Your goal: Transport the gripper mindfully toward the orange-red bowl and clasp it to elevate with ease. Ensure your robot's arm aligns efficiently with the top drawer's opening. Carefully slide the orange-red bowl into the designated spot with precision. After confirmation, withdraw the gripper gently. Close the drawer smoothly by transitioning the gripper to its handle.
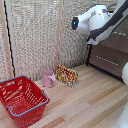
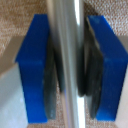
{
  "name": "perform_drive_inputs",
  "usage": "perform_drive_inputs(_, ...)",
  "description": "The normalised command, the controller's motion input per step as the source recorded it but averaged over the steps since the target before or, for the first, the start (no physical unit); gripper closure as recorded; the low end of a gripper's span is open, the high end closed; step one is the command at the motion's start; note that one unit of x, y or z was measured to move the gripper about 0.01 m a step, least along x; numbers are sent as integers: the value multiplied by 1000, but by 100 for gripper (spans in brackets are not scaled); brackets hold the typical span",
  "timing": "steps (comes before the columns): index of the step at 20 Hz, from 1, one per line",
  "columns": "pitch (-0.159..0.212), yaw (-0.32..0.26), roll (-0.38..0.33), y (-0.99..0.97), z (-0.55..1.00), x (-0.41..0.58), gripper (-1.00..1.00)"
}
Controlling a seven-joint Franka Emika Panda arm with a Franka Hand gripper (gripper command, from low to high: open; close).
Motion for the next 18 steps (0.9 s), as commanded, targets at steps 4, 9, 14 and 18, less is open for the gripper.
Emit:
perform_drive_inputs(4,12,48,-26,-583,193,0,100)
perform_drive_inputs(9,4,52,-3,-769,185,1,100)
perform_drive_inputs(14,0,54,0,-794,161,0,100)
perform_drive_inputs(18,0,54,0,-611,110,0,100)
